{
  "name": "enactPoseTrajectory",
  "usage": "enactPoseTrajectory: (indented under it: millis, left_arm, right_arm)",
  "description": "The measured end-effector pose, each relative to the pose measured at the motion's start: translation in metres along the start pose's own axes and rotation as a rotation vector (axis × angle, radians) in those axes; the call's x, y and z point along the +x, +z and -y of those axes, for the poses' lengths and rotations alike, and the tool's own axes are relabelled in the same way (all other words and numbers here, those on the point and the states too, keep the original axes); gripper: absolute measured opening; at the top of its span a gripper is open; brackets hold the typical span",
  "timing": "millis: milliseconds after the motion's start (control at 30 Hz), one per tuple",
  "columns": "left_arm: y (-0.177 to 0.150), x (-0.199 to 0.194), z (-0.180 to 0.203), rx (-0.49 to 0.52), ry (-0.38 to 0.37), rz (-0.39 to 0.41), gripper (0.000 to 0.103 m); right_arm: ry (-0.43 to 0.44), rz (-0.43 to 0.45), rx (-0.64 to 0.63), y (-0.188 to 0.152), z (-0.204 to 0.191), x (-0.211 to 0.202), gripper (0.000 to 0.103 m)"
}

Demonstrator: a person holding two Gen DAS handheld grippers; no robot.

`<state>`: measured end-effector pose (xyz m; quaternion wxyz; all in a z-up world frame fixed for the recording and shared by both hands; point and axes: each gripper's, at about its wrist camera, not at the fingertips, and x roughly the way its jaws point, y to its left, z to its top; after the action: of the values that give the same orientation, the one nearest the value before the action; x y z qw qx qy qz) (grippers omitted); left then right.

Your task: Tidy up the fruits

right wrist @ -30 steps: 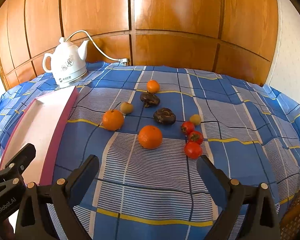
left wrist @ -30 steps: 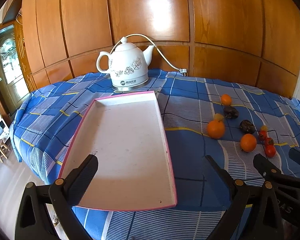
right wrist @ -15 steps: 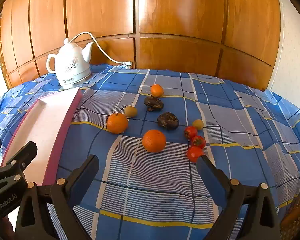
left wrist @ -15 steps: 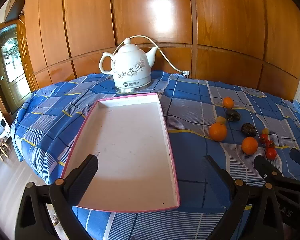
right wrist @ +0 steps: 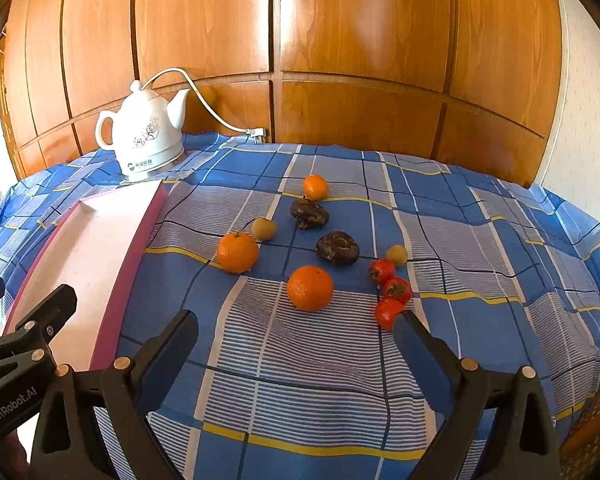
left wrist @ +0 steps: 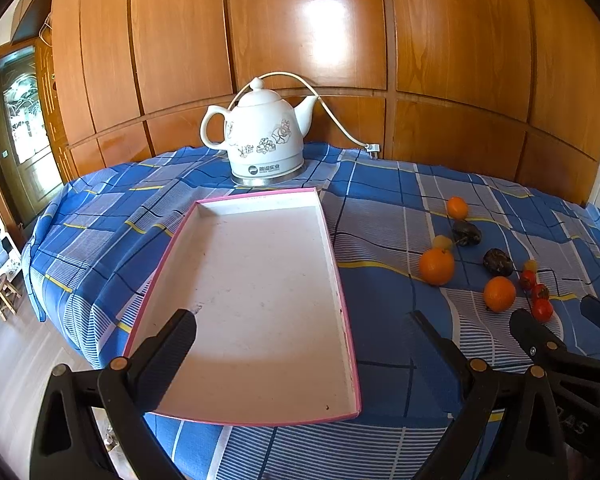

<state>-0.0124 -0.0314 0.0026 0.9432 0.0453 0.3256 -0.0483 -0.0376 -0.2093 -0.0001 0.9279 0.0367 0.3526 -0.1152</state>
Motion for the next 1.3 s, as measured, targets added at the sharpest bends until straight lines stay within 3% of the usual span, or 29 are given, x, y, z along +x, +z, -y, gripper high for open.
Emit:
enactPoseTrajectory:
  millis: [1033, 1300]
  left_arm:
    - [-0.001, -0.001, 0.006, -0.006, -0.008, 0.004, 0.103]
    - [0.009, -0.003, 0.013, 0.025, -0.089, 0.004, 0.103]
  right_arm:
    - [0.007, 0.036, -0.006, 0.000, 0.002, -0.003, 0.100]
    - [0.003, 0.034, 0.015, 0.001, 0.010, -0.001, 0.100]
